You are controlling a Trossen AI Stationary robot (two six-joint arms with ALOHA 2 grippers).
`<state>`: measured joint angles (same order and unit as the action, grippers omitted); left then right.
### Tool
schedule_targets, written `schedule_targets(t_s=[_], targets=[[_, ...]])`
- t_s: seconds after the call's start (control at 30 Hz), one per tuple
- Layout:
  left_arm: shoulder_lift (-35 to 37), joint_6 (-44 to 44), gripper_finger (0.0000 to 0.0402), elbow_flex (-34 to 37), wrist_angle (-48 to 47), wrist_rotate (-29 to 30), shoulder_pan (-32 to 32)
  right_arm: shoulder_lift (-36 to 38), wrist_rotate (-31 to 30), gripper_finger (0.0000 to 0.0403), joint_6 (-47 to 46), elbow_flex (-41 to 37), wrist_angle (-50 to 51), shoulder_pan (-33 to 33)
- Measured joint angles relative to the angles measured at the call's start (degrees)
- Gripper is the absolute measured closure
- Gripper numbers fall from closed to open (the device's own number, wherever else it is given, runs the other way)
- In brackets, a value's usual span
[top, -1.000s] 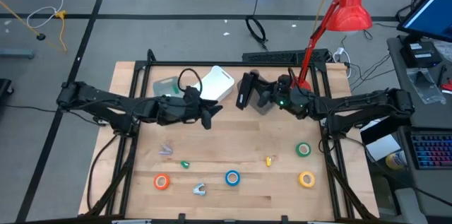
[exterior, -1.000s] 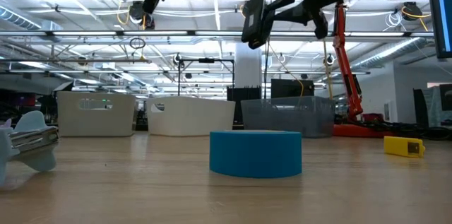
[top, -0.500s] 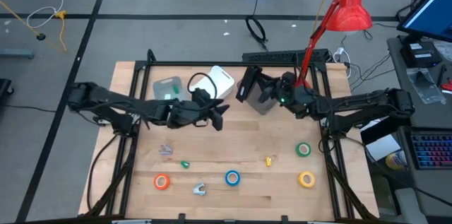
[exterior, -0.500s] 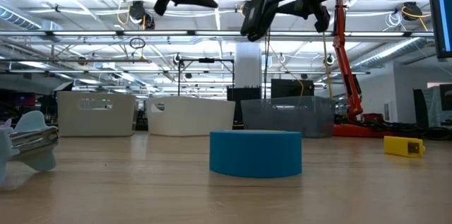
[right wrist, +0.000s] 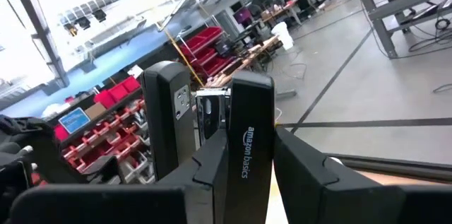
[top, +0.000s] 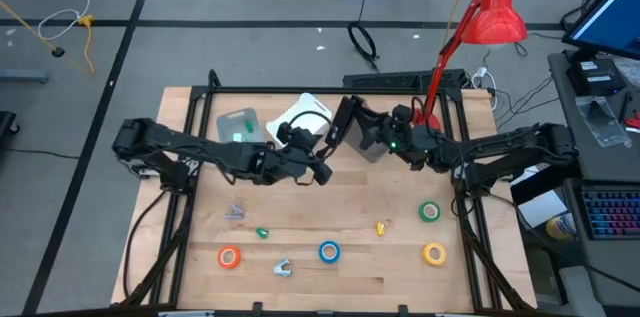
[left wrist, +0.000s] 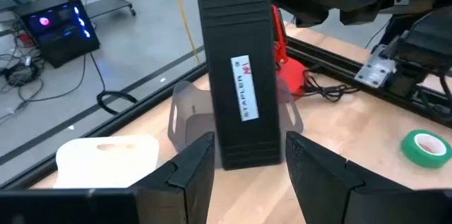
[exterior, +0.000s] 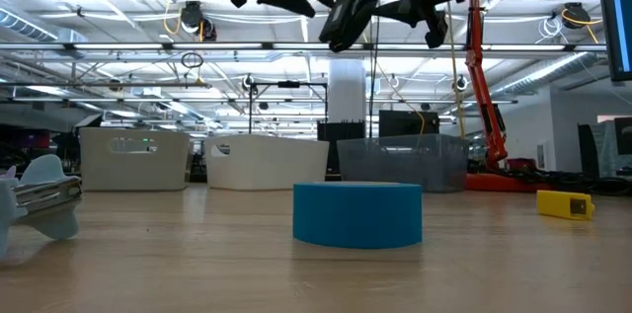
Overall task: Pick and place Stapler, Stapler remover, tape
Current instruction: Put the large black stapler into the gray bin
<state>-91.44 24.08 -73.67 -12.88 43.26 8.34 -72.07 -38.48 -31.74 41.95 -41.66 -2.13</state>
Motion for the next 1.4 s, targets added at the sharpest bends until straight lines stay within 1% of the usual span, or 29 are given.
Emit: schedule_targets(t_s=[0.07, 0.27, 0.43, 0.6, 0.7, 0.8, 0.97, 1.07, 1.23, 1.4], targets=[[-0.15, 0.02, 0.0227, -0.09, -0.69, 0.31, -0.11, -0.02, 1.05, 0.0317, 0.03, 0.00, -0.14, 0.00], [-0.22, -1.18, 0.0227, -0.09, -2.08, 0.68, -0.98, 0.00, 1.07, 0.0317, 0.10, 0.00, -0.10, 0.00], [-0.22, 0.45, 0.0227, -0.09, -1.86, 0.19, -1.36, 0.00, 0.97, 0.0317, 0.10, 0.00, 0.21, 0.00], [-0.70, 0.44, 0.0227, -0.09, -0.09, 0.09, -1.16, 0.00, -0.62, 0.0317, -0.35, 0.00, -0.18, -0.02], [-1.37, 0.52, 0.0227, 0.00, -0.57, 0.72, -0.92, 0.00, -2.10, 0.0317, -0.86, 0.00, -0.44, -0.02], [-2.05, 0.56, 0.0227, -0.14, 1.26, 1.99, -0.73, 0.00, -3.71, 0.0317, -2.63, 0.00, -0.67, -0.02], [-2.34, -1.82, 0.0227, -0.02, 2.97, 3.98, -0.20, -0.07, -3.78, 0.0317, -4.27, -0.02, -1.18, -0.13], [-2.22, -3.59, 0.0227, -0.05, 3.48, 5.57, -0.21, -1.04, -3.66, 0.0317, -5.34, -0.01, -3.83, -0.23], [-2.25, -4.65, 0.0227, -0.05, 1.72, 6.68, -0.22, -1.94, -3.53, 0.0317, -6.05, -0.02, -4.47, -0.26], [-2.27, -0.91, 0.0227, -0.05, -2.29, 10.00, 0.67, -1.90, -3.32, 0.0316, -5.91, -0.02, -4.49, -0.24]])
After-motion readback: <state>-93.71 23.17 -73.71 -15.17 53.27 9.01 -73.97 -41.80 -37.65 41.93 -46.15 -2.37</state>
